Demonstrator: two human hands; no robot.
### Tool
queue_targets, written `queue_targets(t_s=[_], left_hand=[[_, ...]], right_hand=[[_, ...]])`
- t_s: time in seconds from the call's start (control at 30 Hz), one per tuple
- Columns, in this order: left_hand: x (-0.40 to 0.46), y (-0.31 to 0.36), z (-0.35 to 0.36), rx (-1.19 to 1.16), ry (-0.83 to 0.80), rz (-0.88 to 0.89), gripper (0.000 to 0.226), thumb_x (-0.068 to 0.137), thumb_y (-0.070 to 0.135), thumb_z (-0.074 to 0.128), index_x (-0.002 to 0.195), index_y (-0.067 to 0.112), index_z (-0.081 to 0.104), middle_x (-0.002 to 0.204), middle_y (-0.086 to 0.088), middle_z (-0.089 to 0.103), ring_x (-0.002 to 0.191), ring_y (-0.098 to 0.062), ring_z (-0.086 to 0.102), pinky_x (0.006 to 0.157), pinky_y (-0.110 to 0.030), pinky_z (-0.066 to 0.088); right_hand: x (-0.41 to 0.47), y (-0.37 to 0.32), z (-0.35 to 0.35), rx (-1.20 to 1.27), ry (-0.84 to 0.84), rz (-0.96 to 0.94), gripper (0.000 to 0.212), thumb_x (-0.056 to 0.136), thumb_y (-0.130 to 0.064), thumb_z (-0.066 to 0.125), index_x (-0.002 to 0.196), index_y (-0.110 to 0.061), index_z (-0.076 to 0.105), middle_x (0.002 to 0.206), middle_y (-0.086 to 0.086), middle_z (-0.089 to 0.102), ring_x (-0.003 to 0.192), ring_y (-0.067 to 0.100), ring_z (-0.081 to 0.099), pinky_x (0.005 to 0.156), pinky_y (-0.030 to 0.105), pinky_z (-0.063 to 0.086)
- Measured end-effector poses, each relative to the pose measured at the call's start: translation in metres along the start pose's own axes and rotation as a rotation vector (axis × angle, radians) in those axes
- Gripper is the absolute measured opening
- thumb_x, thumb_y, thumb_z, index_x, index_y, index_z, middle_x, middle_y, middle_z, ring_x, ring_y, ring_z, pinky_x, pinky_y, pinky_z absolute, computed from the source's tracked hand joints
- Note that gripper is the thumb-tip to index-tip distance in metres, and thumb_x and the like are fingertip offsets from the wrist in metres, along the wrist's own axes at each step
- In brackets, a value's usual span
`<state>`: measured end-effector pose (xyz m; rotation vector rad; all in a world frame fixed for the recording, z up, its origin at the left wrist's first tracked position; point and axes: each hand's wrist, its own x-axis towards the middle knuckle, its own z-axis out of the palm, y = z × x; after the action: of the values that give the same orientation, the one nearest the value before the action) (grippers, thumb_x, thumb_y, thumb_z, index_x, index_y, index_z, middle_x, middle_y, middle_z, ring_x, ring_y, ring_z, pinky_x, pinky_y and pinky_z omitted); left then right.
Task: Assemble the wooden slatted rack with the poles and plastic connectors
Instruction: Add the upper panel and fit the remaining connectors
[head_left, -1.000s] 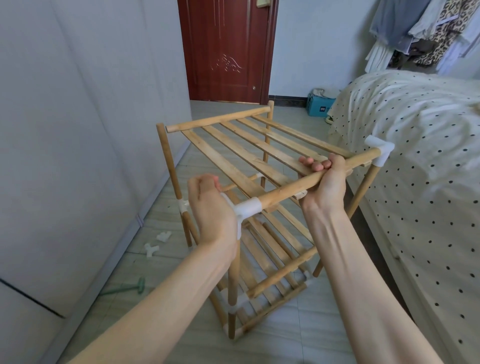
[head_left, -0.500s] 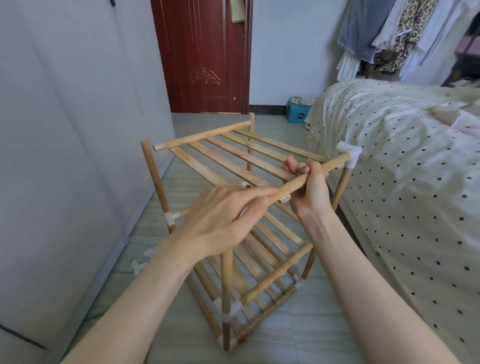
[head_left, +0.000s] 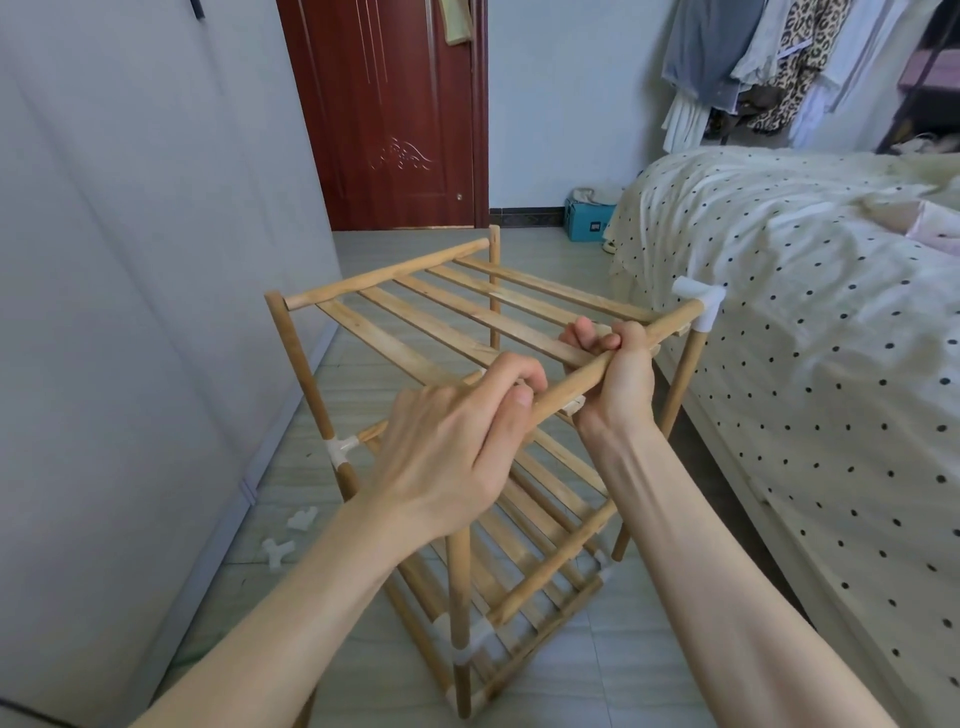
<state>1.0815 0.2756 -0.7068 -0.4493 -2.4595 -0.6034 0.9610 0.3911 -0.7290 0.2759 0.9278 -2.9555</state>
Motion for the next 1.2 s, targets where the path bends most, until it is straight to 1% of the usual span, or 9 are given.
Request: queue_targets(t_s=[0.17, 0.23, 0.33, 0.43, 0.63, 0.87, 1.03, 1.13, 1.2], left_hand=[[-0.002, 0.000, 0.002, -0.075, -0.016, -0.024, 0.043, 0.094, 0.041, 0.021, 0.107, 0.023, 0.058, 0.058, 0.018, 0.052, 0.057, -0.001, 0.051, 0.050, -0.014, 0.029], [0.001, 0.004, 0.010, -0.077, -0.055, 0.001, 0.045, 0.094, 0.041, 0.022, 0.119, 0.022, 0.054, 0.097, 0.015, 0.064, 0.096, 0.000, 0.055, 0.081, -0.021, 0.043], [0.005, 0.006, 0.026, 0.013, -0.081, 0.079, 0.045, 0.096, 0.038, 0.021, 0.133, 0.022, 0.042, 0.136, 0.005, 0.048, 0.140, -0.009, 0.021, 0.116, -0.039, 0.014], [0.005, 0.007, 0.031, 0.007, -0.035, 0.072, 0.047, 0.097, 0.036, 0.020, 0.141, 0.022, 0.032, 0.147, 0.005, 0.034, 0.144, -0.009, 0.006, 0.119, -0.042, 0.004], [-0.016, 0.004, 0.030, -0.070, -0.028, -0.067, 0.061, 0.095, 0.045, 0.011, 0.148, 0.017, 0.021, 0.154, 0.001, 0.017, 0.143, -0.003, 0.000, 0.119, -0.031, 0.007], [-0.036, 0.020, 0.022, 0.167, -0.379, -0.043, 0.058, 0.102, 0.037, 0.016, 0.140, 0.026, -0.026, 0.148, 0.011, -0.035, 0.134, -0.001, -0.034, 0.116, -0.029, -0.014], [0.002, 0.039, 0.043, 0.154, -0.529, 0.051, 0.060, 0.103, 0.027, 0.024, 0.148, 0.023, -0.015, 0.151, 0.009, -0.029, 0.140, -0.010, -0.025, 0.119, -0.037, -0.006], [0.018, 0.049, 0.051, 0.090, -0.529, 0.052, 0.060, 0.101, 0.022, 0.030, 0.151, 0.020, -0.002, 0.157, 0.006, -0.016, 0.144, -0.012, -0.012, 0.120, -0.037, 0.002], [0.017, 0.046, 0.047, 0.016, -0.507, 0.029, 0.054, 0.101, 0.021, 0.033, 0.151, 0.022, 0.012, 0.158, 0.006, -0.006, 0.145, -0.012, -0.005, 0.119, -0.036, 0.006]], right_hand=[[0.005, -0.010, -0.005, -0.161, -0.071, 0.041, 0.039, 0.097, -0.020, 0.041, 0.059, -0.016, 0.038, 0.073, 0.008, 0.065, 0.079, 0.017, 0.063, 0.081, 0.030, 0.049], [0.012, -0.022, -0.004, -0.255, -0.069, 0.080, 0.041, 0.099, -0.032, 0.041, 0.061, -0.016, 0.042, 0.080, 0.008, 0.065, 0.082, 0.017, 0.063, 0.080, 0.032, 0.048], [0.014, -0.044, 0.000, -0.371, 0.011, 0.126, 0.033, 0.097, -0.041, 0.045, 0.097, -0.009, 0.055, 0.092, 0.008, 0.065, 0.095, 0.022, 0.063, 0.092, 0.044, 0.047], [-0.011, -0.051, -0.003, -0.494, 0.055, 0.157, 0.035, 0.096, -0.034, 0.049, 0.118, -0.007, 0.049, 0.118, 0.017, 0.059, 0.101, 0.030, 0.061, 0.069, 0.039, 0.052], [-0.073, -0.036, -0.012, -0.545, -0.092, 0.253, 0.012, 0.096, -0.013, 0.051, 0.099, -0.002, 0.052, 0.095, 0.017, 0.055, 0.084, 0.027, 0.058, 0.073, 0.038, 0.057], [-0.056, -0.061, -0.006, -0.617, 0.018, 0.228, 0.004, 0.090, -0.002, 0.058, 0.091, 0.001, 0.056, 0.089, 0.014, 0.060, 0.081, 0.025, 0.061, 0.054, 0.035, 0.056], [-0.047, -0.086, -0.016, -0.856, 0.182, -0.003, 0.012, 0.092, -0.007, 0.054, 0.088, 0.002, 0.061, 0.084, 0.014, 0.060, 0.077, 0.027, 0.062, 0.078, 0.038, 0.054], [-0.062, -0.090, -0.020, -1.329, 0.108, -0.233, 0.032, 0.096, -0.016, 0.045, 0.119, -0.001, 0.061, 0.108, 0.015, 0.065, 0.110, 0.033, 0.059, 0.095, 0.035, 0.044], [-0.080, -0.089, -0.020, -1.597, -0.004, -0.490, 0.035, 0.097, -0.015, 0.041, 0.126, -0.006, 0.058, 0.122, 0.014, 0.062, 0.114, 0.032, 0.056, 0.096, 0.030, 0.039]])
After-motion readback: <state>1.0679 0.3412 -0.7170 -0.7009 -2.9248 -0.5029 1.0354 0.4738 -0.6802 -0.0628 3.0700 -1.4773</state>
